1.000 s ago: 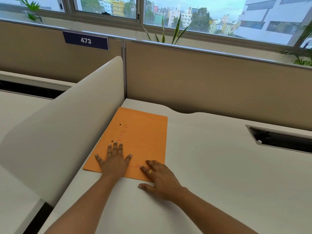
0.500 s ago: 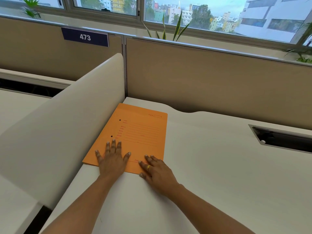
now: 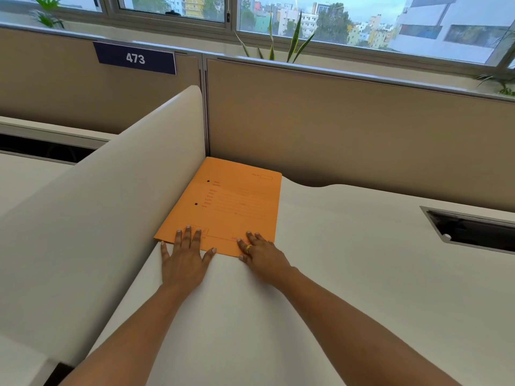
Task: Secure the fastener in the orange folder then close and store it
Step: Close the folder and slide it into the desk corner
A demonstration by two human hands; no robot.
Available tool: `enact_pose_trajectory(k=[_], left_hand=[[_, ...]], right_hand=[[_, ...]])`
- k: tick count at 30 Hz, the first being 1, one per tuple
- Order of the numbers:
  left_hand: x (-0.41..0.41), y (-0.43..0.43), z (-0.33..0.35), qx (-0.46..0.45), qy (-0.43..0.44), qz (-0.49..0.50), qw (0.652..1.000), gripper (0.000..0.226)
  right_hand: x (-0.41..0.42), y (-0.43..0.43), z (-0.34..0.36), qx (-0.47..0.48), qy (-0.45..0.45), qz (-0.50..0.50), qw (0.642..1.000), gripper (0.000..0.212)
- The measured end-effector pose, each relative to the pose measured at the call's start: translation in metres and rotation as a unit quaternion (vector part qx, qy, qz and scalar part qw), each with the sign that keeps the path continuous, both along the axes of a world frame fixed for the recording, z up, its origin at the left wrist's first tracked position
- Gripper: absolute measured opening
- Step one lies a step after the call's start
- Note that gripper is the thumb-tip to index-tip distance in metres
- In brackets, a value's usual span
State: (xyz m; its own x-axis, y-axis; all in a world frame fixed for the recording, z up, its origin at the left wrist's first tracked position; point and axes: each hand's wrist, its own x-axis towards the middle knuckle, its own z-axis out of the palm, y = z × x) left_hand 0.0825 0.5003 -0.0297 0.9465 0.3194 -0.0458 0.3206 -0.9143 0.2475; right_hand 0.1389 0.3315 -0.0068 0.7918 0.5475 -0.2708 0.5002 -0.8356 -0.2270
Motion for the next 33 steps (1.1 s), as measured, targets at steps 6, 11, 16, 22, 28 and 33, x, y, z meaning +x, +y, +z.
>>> enact_pose_trajectory(k=[6, 11, 16, 22, 28, 33], left_hand=[[0.008, 0.004, -0.001, -0.005, -0.003, 0.001, 1.0, 0.066], [0.011, 0.001, -0.003, -0.004, -0.009, 0.006, 1.0, 0.066], [0.009, 0.001, -0.005, -0.001, -0.011, 0.009, 1.0, 0.066], [0.005, -0.002, -0.004, 0.003, -0.01, 0.009, 1.0, 0.066], [-0.005, -0.002, -0.003, -0.004, -0.019, 0.013, 1.0, 0.066], [-0.019, -0.007, -0.001, -0.003, 0.0, 0.026, 1.0, 0.065]], right_hand=[[0.022, 0.007, 0.003, -0.024, 0.013, -0.01, 1.0, 0.049], [0.024, 0.005, 0.002, -0.016, 0.016, -0.009, 1.0, 0.049], [0.022, 0.004, 0.0, -0.007, 0.007, -0.01, 1.0, 0.05], [0.007, 0.005, -0.009, -0.028, -0.046, -0.024, 0.998, 0.049], [-0.02, 0.011, -0.013, -0.018, -0.092, -0.055, 0.994, 0.051], [-0.042, 0.009, -0.014, 0.012, -0.083, -0.053, 0.995, 0.049]])
